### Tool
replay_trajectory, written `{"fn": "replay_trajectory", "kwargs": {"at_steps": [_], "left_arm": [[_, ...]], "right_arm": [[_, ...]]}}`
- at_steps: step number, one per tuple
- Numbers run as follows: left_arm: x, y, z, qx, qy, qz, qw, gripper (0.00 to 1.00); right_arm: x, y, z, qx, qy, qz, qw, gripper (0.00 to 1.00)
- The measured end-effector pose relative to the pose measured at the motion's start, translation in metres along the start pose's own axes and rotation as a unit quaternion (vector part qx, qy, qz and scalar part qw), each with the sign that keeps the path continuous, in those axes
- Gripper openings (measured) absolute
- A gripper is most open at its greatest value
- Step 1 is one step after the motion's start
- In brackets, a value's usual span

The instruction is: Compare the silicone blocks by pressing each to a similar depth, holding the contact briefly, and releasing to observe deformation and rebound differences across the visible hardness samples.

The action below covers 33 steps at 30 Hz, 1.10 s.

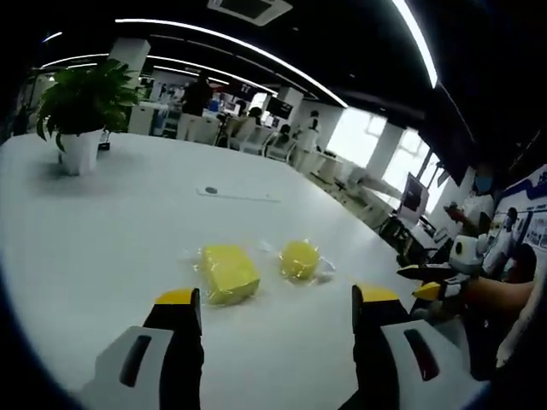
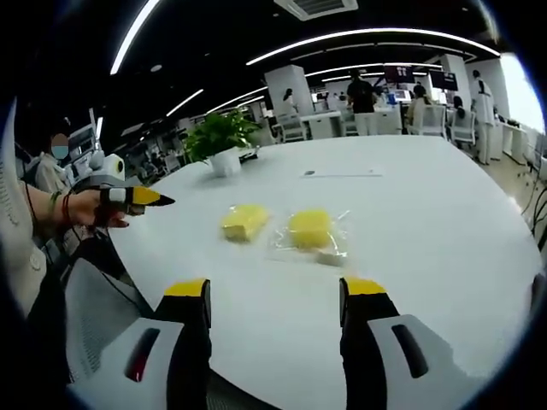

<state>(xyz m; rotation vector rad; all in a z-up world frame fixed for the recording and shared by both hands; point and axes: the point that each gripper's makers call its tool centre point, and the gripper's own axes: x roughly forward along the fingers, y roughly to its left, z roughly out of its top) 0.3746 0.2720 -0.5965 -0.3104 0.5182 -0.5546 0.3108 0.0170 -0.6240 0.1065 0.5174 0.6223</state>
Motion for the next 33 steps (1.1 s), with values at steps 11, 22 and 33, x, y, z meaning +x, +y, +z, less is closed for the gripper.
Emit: {"fn": "replay_trajectory", "kwargs": {"at_steps": [11, 22, 33], "left_arm": [[0.027, -0.007, 0.002, 0.003, 0.013, -0.016, 0.9998, 0.71], [0.049, -0.007, 0.004, 0.004, 0.020, -0.023, 0.9995, 0.71], [0.077, -0.007, 0.009, -0.036, 0.015, -0.031, 0.9988, 0.70]], "right_arm": [[0.001, -0.009, -0.002, 0.002, 0.005, -0.003, 1.0000, 0.55], [0.006, -0.014, -0.004, 0.005, 0.009, -0.001, 0.9999, 0.55], [0.011, -0.019, -0.006, 0.003, 0.015, 0.001, 0.9999, 0.54]]}}
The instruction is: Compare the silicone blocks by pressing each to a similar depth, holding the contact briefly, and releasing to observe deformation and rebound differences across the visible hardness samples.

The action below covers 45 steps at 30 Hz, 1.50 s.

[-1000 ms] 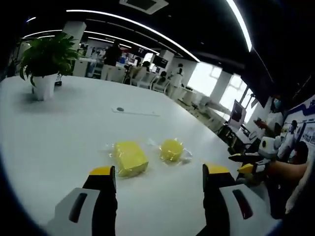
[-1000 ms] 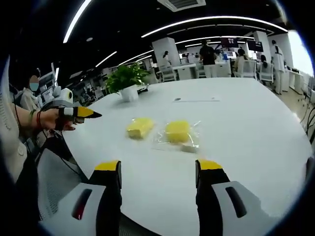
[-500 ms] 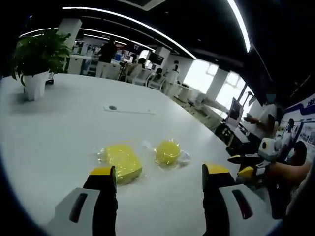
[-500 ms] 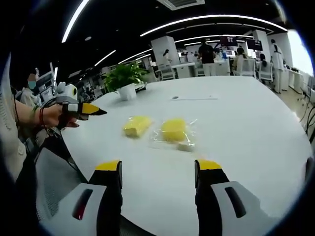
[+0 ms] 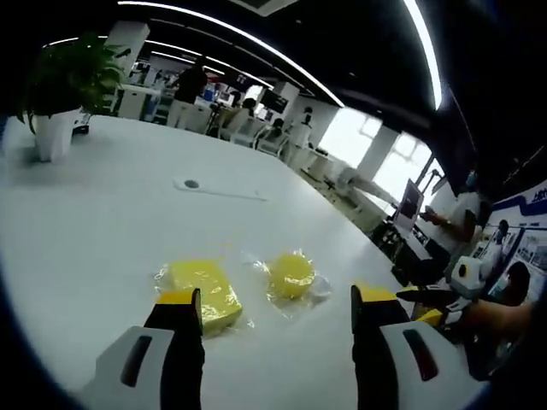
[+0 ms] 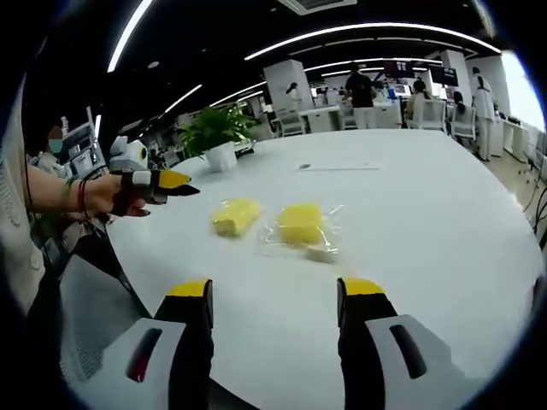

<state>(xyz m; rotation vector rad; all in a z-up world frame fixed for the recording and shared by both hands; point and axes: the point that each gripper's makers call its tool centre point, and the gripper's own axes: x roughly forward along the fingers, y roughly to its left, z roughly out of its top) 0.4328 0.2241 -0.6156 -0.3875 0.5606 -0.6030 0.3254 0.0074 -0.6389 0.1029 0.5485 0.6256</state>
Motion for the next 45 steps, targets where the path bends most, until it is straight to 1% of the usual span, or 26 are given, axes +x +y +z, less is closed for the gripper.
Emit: {"fn": "replay_trajectory", "kwargs": {"at_steps": [4, 7, 15, 18, 25, 34, 40, 42, 45], "left_arm": [[0.012, 0.001, 0.001, -0.009, 0.001, -0.003, 1.0000, 0.69], [0.023, 0.008, 0.002, -0.013, 0.004, -0.004, 0.9999, 0.69], [0.044, 0.010, 0.001, -0.030, 0.012, -0.010, 0.9994, 0.68], [0.053, 0.011, 0.003, -0.030, 0.012, -0.011, 0.9994, 0.68], [0.077, 0.008, 0.004, -0.040, 0.017, -0.020, 0.9988, 0.68], [0.100, 0.006, 0.002, -0.051, 0.024, -0.023, 0.9981, 0.67], [0.117, 0.007, -0.003, -0.060, 0.036, -0.015, 0.9974, 0.65], [0.123, 0.008, -0.004, -0.064, 0.034, -0.011, 0.9973, 0.64], [0.131, 0.012, -0.012, -0.067, 0.049, 0.005, 0.9966, 0.63]], "right_arm": [[0.002, -0.004, -0.002, 0.002, 0.003, -0.001, 1.0000, 0.54], [0.004, -0.007, -0.004, 0.004, 0.006, -0.002, 1.0000, 0.54], [0.007, -0.012, -0.007, 0.007, 0.010, -0.001, 0.9999, 0.54], [0.010, -0.015, -0.011, 0.010, 0.012, -0.001, 0.9999, 0.54], [0.009, -0.020, -0.017, 0.014, 0.018, -0.003, 0.9997, 0.53], [0.009, -0.029, -0.022, 0.022, 0.024, -0.010, 0.9994, 0.53], [0.012, -0.033, -0.024, 0.026, 0.025, -0.011, 0.9993, 0.53], [0.012, -0.034, -0.025, 0.026, 0.026, -0.011, 0.9993, 0.53], [0.012, -0.037, -0.027, 0.029, 0.026, -0.012, 0.9992, 0.53]]}}
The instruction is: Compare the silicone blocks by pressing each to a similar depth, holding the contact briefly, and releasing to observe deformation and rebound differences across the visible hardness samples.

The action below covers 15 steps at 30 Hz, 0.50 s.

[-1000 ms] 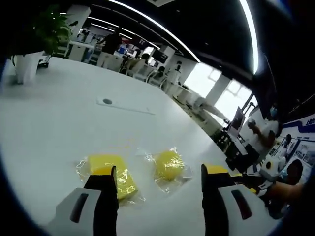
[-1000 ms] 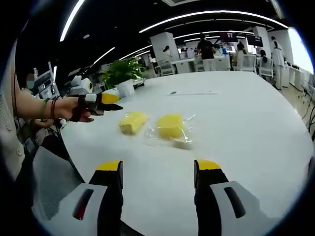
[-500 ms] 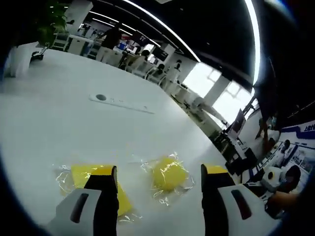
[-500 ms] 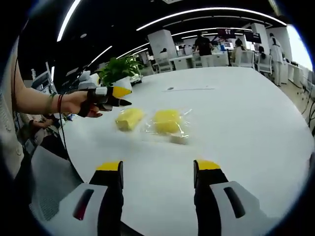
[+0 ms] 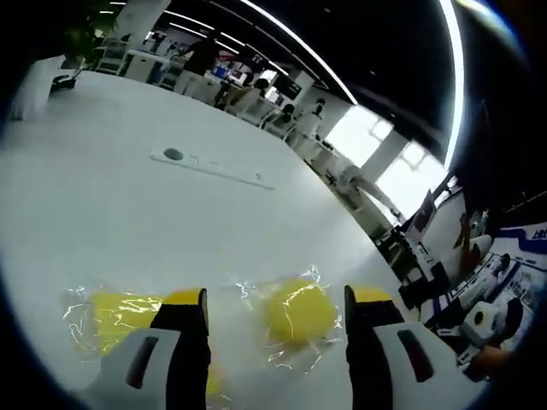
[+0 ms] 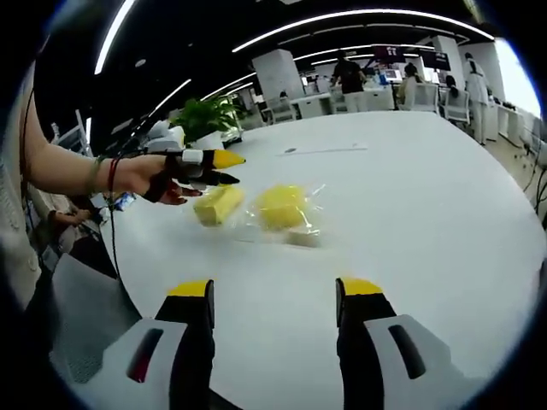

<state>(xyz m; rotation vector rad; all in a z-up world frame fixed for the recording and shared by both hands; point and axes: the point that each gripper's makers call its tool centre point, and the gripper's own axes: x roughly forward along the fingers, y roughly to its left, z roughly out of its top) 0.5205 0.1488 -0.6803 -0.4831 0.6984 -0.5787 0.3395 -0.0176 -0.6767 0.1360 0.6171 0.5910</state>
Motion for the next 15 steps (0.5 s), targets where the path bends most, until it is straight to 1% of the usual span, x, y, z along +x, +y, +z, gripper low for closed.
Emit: {"fn": "replay_trajectory", "kwargs": {"at_steps": [6, 7, 9, 12, 14, 15], "left_arm": [[0.013, 0.002, -0.004, -0.012, 0.000, 0.005, 0.9999, 0.59], [0.016, 0.003, -0.005, -0.018, 0.006, 0.008, 0.9998, 0.58], [0.022, 0.004, -0.008, -0.019, 0.016, 0.013, 0.9996, 0.59], [0.027, 0.007, -0.009, -0.017, 0.019, 0.022, 0.9994, 0.62], [0.033, 0.008, -0.011, -0.024, 0.025, 0.028, 0.9990, 0.64], [0.035, 0.009, -0.010, -0.028, 0.023, 0.030, 0.9989, 0.65]], "right_arm": [[0.000, -0.003, -0.003, 0.003, 0.003, -0.001, 1.0000, 0.53], [0.000, -0.003, -0.004, 0.004, 0.003, -0.001, 1.0000, 0.53], [0.000, -0.004, -0.004, 0.004, 0.004, -0.001, 1.0000, 0.53], [0.001, -0.004, -0.005, 0.005, 0.003, 0.000, 1.0000, 0.52], [0.000, -0.005, -0.006, 0.007, 0.003, 0.000, 1.0000, 0.52], [0.000, -0.005, -0.006, 0.007, 0.004, -0.001, 1.0000, 0.52]]}}
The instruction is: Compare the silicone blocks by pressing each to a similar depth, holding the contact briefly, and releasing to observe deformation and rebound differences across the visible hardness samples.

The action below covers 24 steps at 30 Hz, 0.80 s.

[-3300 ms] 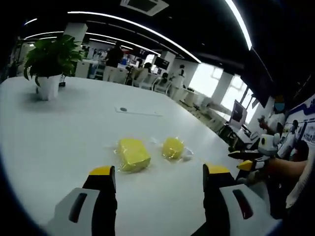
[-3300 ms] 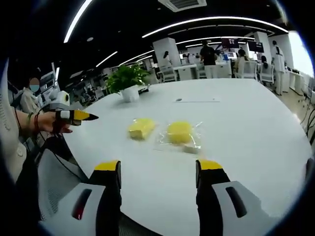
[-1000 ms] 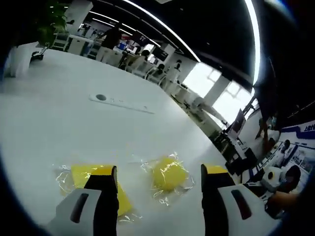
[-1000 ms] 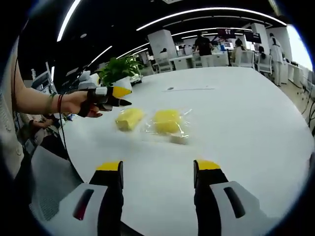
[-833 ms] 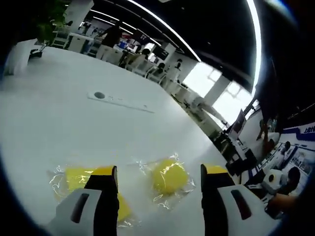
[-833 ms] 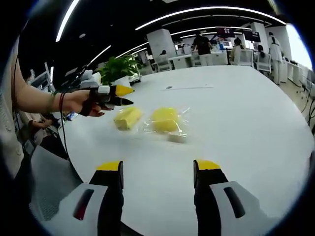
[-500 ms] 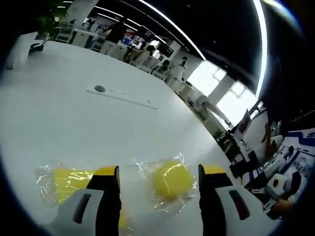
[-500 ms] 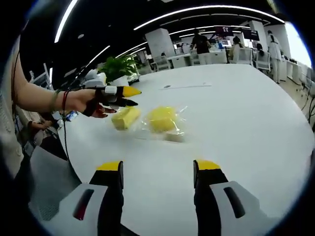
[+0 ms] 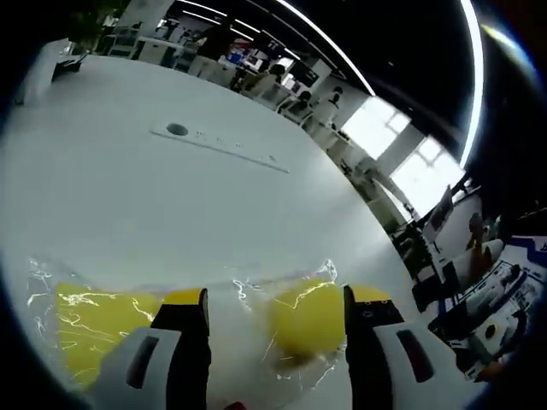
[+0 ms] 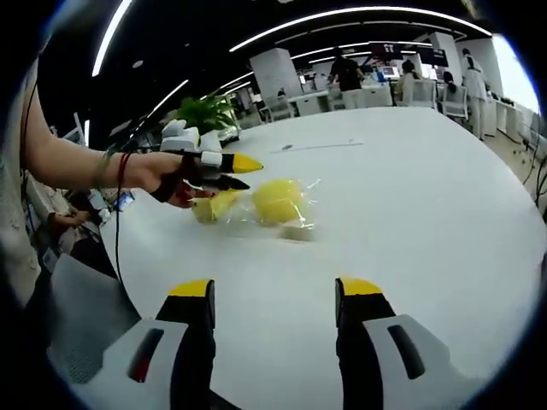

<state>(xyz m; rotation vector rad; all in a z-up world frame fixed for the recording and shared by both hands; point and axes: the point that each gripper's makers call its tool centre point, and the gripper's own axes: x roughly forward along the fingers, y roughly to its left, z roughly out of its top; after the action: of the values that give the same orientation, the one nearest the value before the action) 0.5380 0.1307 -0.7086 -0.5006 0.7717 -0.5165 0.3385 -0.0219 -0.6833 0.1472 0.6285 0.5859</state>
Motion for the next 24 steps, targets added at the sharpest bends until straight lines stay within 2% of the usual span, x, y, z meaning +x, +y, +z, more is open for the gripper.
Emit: {"fn": "replay_trajectory", "kwargs": {"at_steps": [2, 7, 9, 16, 18, 21, 24], "left_arm": [[0.005, 0.003, 0.001, -0.022, -0.002, 0.004, 0.9997, 0.65], [0.009, 0.002, 0.010, -0.025, -0.015, 0.002, 0.9996, 0.59], [0.013, 0.003, 0.015, -0.054, -0.021, -0.009, 0.9983, 0.57], [0.021, -0.003, 0.003, -0.072, -0.009, -0.012, 0.9973, 0.55], [0.024, -0.003, 0.004, -0.071, -0.015, -0.010, 0.9973, 0.53], [0.026, 0.001, 0.007, -0.098, -0.030, -0.006, 0.9947, 0.49], [0.028, 0.008, 0.002, -0.100, -0.023, 0.004, 0.9947, 0.35]], "right_arm": [[-0.001, -0.002, -0.001, 0.000, 0.000, -0.001, 1.0000, 0.52], [-0.002, -0.006, -0.002, 0.004, 0.000, -0.006, 1.0000, 0.51], [-0.003, -0.007, -0.003, 0.004, 0.003, -0.008, 1.0000, 0.50], [-0.002, -0.008, -0.001, 0.004, 0.002, -0.010, 0.9999, 0.49], [-0.002, -0.008, -0.001, 0.003, 0.001, -0.012, 0.9999, 0.49], [-0.003, -0.010, -0.002, 0.002, 0.002, -0.014, 0.9999, 0.49], [-0.004, -0.012, -0.003, 0.002, 0.003, -0.017, 0.9998, 0.49]]}}
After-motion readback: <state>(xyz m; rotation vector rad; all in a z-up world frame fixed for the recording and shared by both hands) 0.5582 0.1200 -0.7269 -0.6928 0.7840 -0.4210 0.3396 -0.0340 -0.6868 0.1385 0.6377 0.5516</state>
